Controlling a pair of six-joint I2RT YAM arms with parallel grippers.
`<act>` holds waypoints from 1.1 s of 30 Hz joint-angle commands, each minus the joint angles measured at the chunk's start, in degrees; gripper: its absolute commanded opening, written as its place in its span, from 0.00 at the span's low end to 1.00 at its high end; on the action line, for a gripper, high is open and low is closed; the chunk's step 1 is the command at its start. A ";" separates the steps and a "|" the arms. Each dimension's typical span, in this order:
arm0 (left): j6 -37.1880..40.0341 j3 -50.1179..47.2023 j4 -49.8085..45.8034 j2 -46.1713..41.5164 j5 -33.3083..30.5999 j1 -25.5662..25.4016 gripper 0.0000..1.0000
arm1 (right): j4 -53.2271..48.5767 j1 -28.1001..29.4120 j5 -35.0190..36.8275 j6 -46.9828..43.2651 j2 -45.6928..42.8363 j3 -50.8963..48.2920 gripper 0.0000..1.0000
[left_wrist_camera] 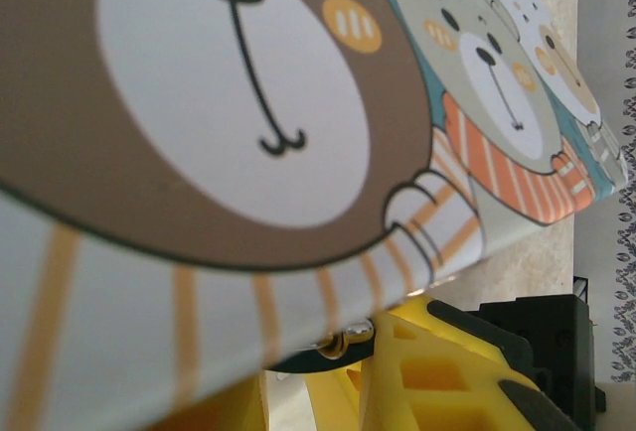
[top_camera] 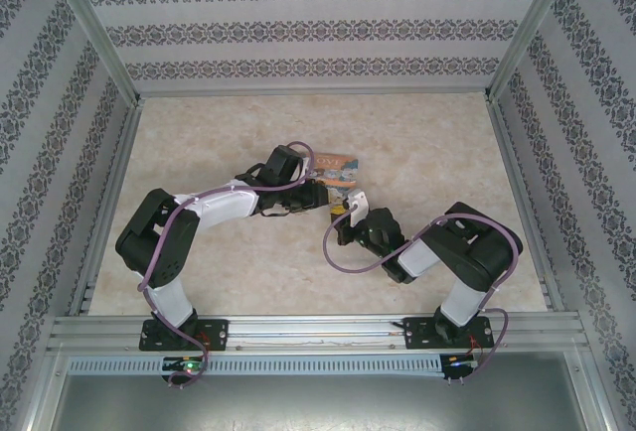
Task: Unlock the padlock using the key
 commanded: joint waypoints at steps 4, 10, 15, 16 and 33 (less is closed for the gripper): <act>1.63 1.20 -2.01 -0.22 5.51 -0.96 0.23 | 8.75 -2.09 -5.32 1.15 -1.18 5.27 0.00; 2.18 1.30 -2.51 -0.14 5.86 -0.96 0.23 | 8.35 -4.70 -10.02 2.57 -1.09 6.33 0.00; 2.46 1.20 -2.66 0.06 5.95 -0.93 0.23 | 8.21 -5.46 -12.81 4.13 -0.31 7.80 0.00; 2.55 1.22 -2.78 0.19 5.87 -0.87 0.23 | 8.21 -5.48 -12.67 4.14 -0.30 8.02 0.00; 1.60 -1.27 1.68 2.53 5.09 0.18 0.23 | 8.67 -3.04 -6.22 8.39 5.17 6.88 0.00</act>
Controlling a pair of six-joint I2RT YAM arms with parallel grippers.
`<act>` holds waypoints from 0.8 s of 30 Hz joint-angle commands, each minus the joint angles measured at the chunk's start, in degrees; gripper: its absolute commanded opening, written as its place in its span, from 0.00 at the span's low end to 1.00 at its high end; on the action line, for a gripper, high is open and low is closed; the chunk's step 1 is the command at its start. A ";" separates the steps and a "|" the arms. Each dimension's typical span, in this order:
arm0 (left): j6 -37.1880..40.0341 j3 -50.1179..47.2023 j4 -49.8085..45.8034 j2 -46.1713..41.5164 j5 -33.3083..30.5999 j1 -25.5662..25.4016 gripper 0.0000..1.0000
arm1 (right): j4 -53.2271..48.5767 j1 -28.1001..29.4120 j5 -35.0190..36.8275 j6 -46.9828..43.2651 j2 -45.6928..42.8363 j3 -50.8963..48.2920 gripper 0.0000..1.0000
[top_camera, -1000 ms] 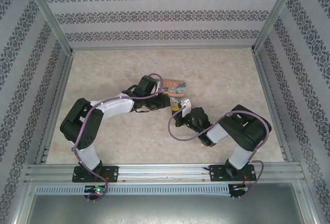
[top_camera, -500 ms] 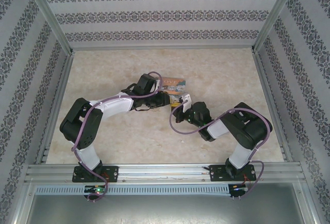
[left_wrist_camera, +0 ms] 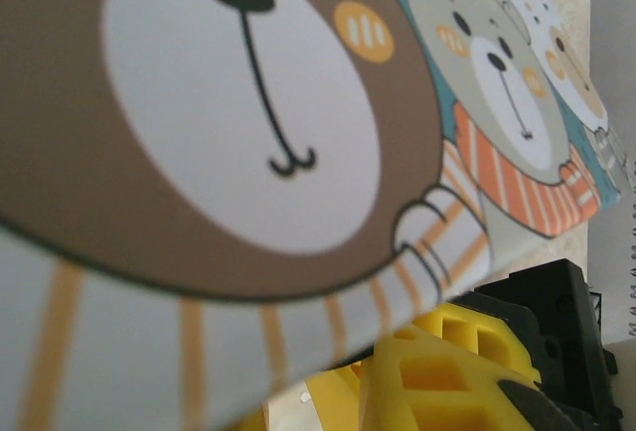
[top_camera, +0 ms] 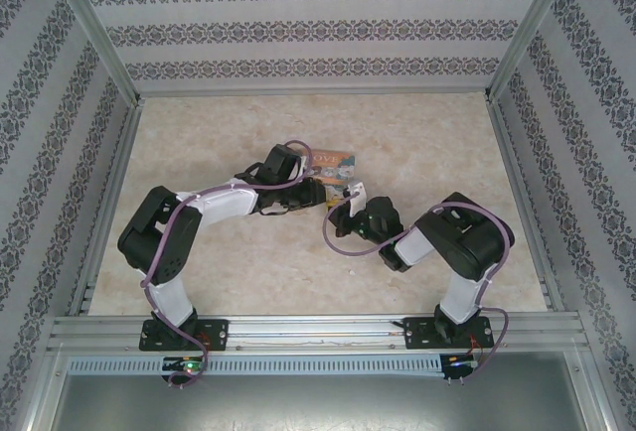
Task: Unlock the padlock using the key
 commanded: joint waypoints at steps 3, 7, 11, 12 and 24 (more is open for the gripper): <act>0.84 -1.44 0.93 1.94 5.36 -0.82 0.23 | 8.92 1.44 3.13 3.57 2.29 2.07 0.00; 0.90 -2.15 1.90 2.97 4.85 -0.73 0.24 | 9.16 2.04 3.46 5.13 4.59 1.93 0.00; 0.99 -2.37 2.46 3.70 4.35 -0.51 0.27 | 10.27 2.53 4.51 6.39 6.70 1.46 0.00; 1.12 -2.48 2.60 3.59 4.15 -0.42 0.28 | 10.40 2.66 4.86 6.79 7.16 1.29 0.00; 2.26 -4.57 1.78 -1.25 2.41 1.33 0.47 | 11.20 2.74 5.33 9.97 10.28 -0.29 0.00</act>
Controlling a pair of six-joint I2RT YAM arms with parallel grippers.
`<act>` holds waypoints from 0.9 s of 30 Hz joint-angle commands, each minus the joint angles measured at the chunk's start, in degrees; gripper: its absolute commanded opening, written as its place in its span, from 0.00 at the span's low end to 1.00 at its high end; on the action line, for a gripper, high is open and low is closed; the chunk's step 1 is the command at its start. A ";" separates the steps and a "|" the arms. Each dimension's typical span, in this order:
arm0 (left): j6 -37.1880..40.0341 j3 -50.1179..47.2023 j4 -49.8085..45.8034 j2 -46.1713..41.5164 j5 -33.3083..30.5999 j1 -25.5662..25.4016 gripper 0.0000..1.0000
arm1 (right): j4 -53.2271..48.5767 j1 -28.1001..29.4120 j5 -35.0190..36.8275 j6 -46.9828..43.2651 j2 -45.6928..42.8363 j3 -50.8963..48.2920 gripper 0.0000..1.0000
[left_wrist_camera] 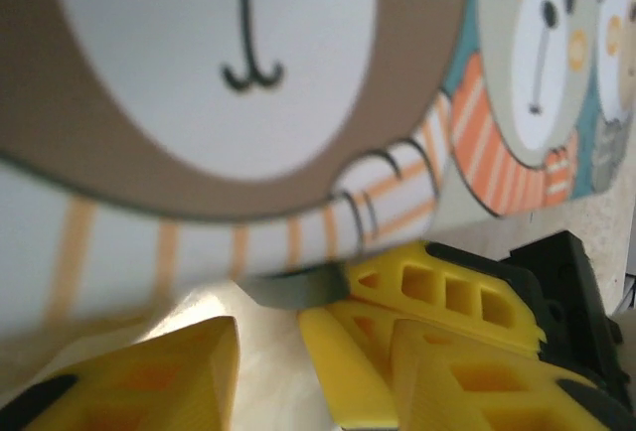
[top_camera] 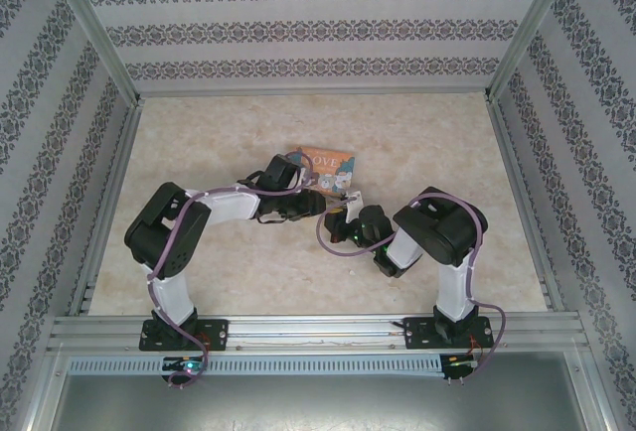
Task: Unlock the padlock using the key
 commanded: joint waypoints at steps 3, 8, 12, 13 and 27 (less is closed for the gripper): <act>1.40 -2.28 0.65 -5.76 0.55 1.50 0.53 | 4.03 0.60 1.07 2.28 1.34 -0.26 0.00; 1.73 -5.44 2.06 -11.19 -0.46 3.54 0.60 | 3.50 0.65 0.17 3.61 1.06 0.13 0.00; 2.01 -9.33 4.46 -15.94 -2.43 5.34 0.61 | 2.19 0.72 -0.72 5.44 0.13 0.39 0.00; 2.03 -10.45 5.43 -17.16 -2.87 5.80 0.62 | 1.92 0.74 -0.78 6.09 -0.21 0.31 0.00; -9.76 -21.39 16.82 -23.91 -4.05 8.46 0.66 | 2.78 1.70 -0.19 20.70 -2.89 -0.79 0.00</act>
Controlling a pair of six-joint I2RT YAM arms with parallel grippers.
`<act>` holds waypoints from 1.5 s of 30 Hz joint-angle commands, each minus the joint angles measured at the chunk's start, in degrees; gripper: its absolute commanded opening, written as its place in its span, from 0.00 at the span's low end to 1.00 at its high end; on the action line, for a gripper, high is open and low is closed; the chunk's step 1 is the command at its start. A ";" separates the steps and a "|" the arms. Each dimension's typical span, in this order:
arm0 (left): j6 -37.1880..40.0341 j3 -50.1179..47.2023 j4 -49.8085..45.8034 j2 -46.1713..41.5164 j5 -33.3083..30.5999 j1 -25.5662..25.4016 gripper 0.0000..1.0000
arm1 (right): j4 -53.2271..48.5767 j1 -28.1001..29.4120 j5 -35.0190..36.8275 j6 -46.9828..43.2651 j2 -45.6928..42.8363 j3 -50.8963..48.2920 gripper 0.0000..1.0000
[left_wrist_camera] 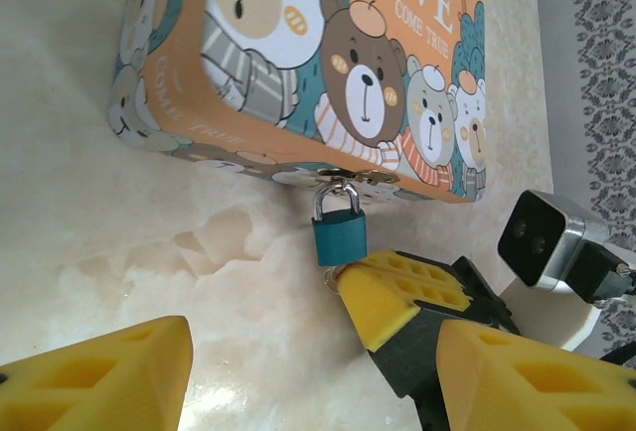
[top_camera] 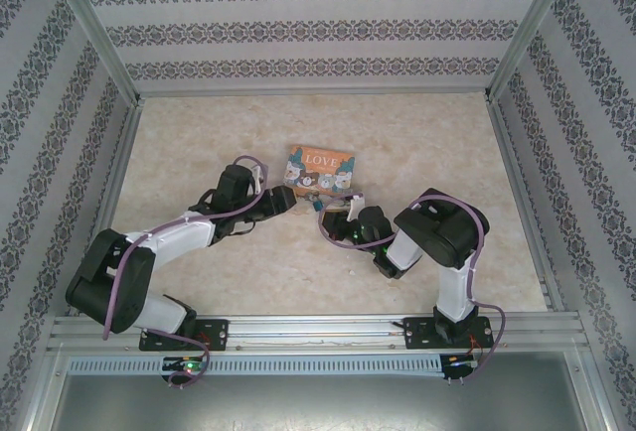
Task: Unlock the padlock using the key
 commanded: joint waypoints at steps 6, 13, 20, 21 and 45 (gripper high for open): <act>-11.57 -3.05 12.67 2.37 4.07 1.16 0.60 | 3.00 1.12 0.42 10.08 -2.39 0.28 0.00; -17.20 -2.86 18.54 6.05 6.02 1.22 0.57 | 1.68 1.41 1.33 15.28 -3.87 0.67 0.00; -22.45 -3.38 26.73 10.15 7.29 1.05 0.53 | -2.64 1.78 1.35 16.39 -6.65 1.49 0.00; -23.33 -3.49 28.02 10.89 7.55 0.98 0.52 | -3.39 1.79 1.11 16.45 -6.97 1.67 0.00; -33.55 -2.88 45.13 25.89 9.60 -1.53 0.44 | -14.19 2.25 -1.43 20.07 -10.52 6.02 0.00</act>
